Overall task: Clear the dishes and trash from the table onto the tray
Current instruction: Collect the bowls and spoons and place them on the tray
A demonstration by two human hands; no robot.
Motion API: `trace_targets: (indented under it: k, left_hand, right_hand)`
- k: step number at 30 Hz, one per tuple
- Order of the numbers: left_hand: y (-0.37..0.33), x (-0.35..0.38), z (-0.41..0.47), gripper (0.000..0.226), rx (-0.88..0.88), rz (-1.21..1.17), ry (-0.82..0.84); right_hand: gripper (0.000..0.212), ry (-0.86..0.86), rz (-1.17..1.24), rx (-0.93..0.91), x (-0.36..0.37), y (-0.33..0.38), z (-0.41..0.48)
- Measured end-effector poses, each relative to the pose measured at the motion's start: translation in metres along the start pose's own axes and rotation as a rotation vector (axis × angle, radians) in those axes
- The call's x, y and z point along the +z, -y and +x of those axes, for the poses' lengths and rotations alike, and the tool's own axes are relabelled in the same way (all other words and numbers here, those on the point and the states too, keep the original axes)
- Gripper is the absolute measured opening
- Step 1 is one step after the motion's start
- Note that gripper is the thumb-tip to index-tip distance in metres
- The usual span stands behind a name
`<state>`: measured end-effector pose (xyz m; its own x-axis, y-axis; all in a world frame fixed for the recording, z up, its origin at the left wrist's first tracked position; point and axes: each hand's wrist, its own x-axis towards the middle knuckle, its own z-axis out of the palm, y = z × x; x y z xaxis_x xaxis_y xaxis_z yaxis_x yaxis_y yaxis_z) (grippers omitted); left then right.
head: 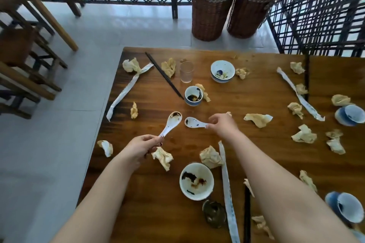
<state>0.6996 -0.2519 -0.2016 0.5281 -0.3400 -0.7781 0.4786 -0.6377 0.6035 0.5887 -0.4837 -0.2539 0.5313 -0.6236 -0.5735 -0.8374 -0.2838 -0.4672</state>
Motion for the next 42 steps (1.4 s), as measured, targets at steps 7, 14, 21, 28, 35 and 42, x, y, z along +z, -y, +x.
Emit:
trace_targets:
  k: [7, 14, 21, 28, 35, 42]
  left_hand:
    - [-0.002, 0.011, -0.002, 0.02, -0.022, -0.009, -0.021]
    - [-0.001, 0.014, -0.002, 0.019, -0.025, -0.037, -0.009]
    - [0.002, 0.01, -0.002, 0.019, -0.041, -0.085, 0.0]
    - [0.006, -0.014, 0.004, 0.018, -0.062, -0.159, -0.005]
    - [-0.006, -0.037, 0.025, 0.019, -0.052, -0.128, 0.043]
    - [-0.02, -0.053, 0.045, 0.02, -0.067, -0.103, 0.086]
  right_hand:
    - [0.042, 0.071, -0.137, -0.008, -0.002, -0.006, -0.006]
    - [0.062, 0.165, -0.28, 0.033, 0.019, -0.003, -0.023]
    - [0.07, 0.029, -0.05, 0.176, 0.048, 0.03, -0.035]
    - [0.052, -0.074, 0.708, 0.462, 0.056, 0.07, -0.021]
    - [0.031, -0.252, 0.364, 0.273, 0.051, 0.07, -0.004]
    - [0.026, -0.268, 0.062, 0.208, 0.046, 0.071, 0.013]
